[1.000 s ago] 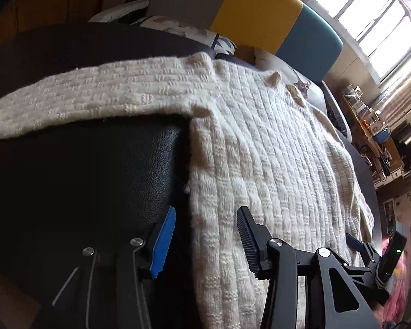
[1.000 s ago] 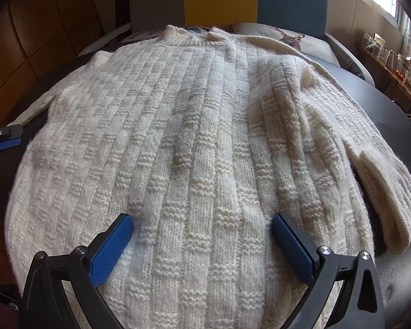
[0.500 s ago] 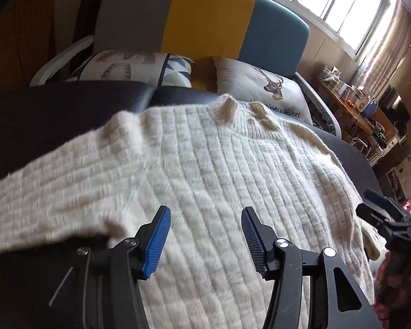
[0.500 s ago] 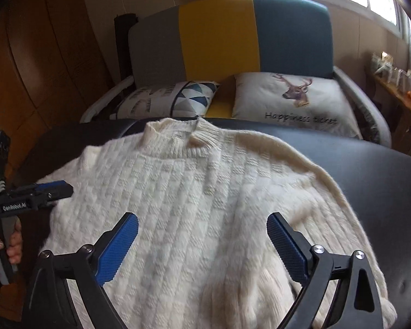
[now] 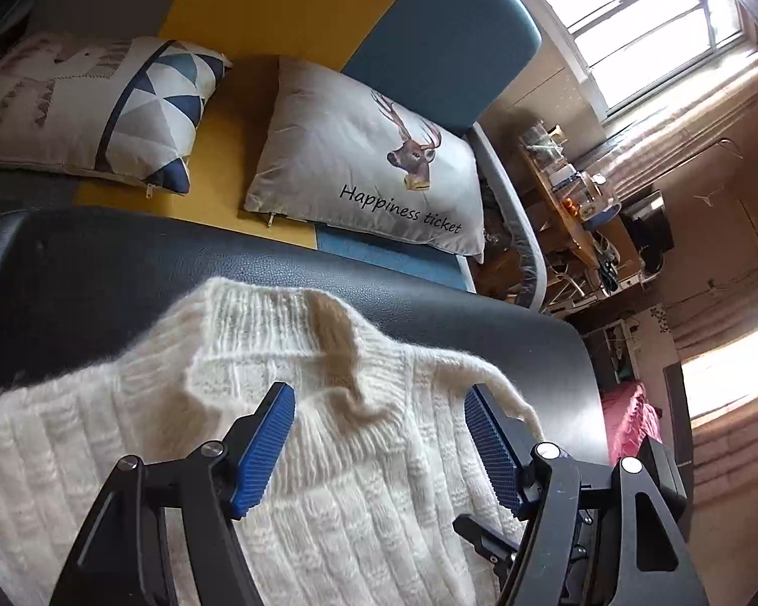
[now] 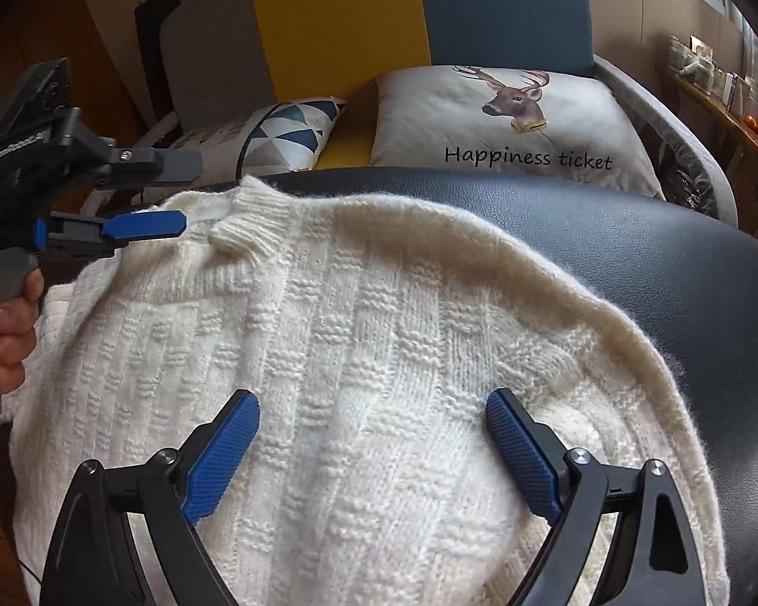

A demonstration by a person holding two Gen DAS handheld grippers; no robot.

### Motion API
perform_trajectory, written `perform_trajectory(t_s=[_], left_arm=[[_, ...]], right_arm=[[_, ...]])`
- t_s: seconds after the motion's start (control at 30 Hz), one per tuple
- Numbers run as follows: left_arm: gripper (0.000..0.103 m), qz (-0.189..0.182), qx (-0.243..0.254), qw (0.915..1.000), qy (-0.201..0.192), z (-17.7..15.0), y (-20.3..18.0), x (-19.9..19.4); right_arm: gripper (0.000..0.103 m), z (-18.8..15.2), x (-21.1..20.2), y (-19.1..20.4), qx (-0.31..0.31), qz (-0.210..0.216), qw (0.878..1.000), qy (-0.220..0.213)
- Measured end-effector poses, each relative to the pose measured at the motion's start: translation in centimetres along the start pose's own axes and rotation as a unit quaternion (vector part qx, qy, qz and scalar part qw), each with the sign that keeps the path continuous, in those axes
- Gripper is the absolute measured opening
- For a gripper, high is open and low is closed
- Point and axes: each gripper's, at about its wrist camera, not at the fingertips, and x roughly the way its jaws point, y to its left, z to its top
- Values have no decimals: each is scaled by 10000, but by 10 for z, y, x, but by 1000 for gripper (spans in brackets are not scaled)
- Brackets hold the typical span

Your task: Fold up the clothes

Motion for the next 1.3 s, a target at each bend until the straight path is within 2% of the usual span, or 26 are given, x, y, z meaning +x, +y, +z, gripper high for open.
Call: perform_trajectory(t_s=[0.13, 0.2, 0.27, 0.3, 0.33, 0.37, 0.4, 0.43, 0.53, 0.63, 0.7, 0.8, 0.87, 1.0, 1.07, 1.1, 1.17, 1.23, 1.3], left_arm=[[69, 182, 47, 9995, 260, 7, 1, 34], [61, 116, 53, 9997, 220, 8, -1, 40], [45, -174, 66, 9993, 311, 10, -7, 45], [44, -216, 102, 9990, 384, 11, -11, 50], [35, -222, 168, 9986, 450, 11, -15, 55], [15, -156, 273, 9983, 492, 11, -20, 61], [4, -76, 348, 9981, 512, 11, -24, 66], [3, -101, 403, 9981, 458, 12, -29, 67], [3, -643, 490, 9967, -44, 18, -46, 52], [3, -336, 799, 9962, 8, 19, -54, 63], [3, 9, 932, 9953, 266, 17, -48, 85], [4, -168, 682, 9970, 328, 21, -38, 94], [6, -190, 472, 9984, 261, 21, -32, 83], [24, -134, 206, 9996, -135, 15, -18, 38], [41, 3, 98, 9990, -433, 4, -10, 8], [45, 148, 136, 9981, -584, -8, -5, -8], [48, 461, 236, 9949, -860, -33, 4, -37], [48, 780, 412, 9913, -975, -58, 19, -56], [49, 978, 468, 9896, -948, -76, 34, -63]], right_arm=[[96, -3, 1, 2, -124, 24, 9999, -111], [98, -4, 1, 5, -197, 19, 9997, -149], [99, -4, 2, 7, -254, -27, 9996, -150], [99, -3, 2, 8, -279, -50, 9995, -144], [99, -4, 2, 8, -280, -81, 9995, -155], [99, -6, 1, 8, -270, -116, 9994, -173], [99, -7, 0, 7, -261, -151, 9994, -191], [99, -9, 0, 6, -251, -186, 9993, -209], [99, -10, -1, 4, -195, -215, 9993, -253], [99, -12, 5, 10, -285, -422, 9985, -199], [99, -14, 7, 13, -323, -505, 9980, -188], [99, -15, 8, 12, -301, -494, 9981, -203], [99, -17, 11, 13, -304, -495, 9981, -212], [101, -16, 11, 12, -273, -391, 9987, -183], [101, -14, 9, 12, -250, -319, 9991, -115], [101, -10, 6, 13, -220, -182, 9995, -93], [101, 4, -9, 17, 1, 505, 9982, -309], [101, 28, -14, 28, 317, 1449, 9884, -313], [101, 53, 0, 41, 589, 2143, 9749, -118]])
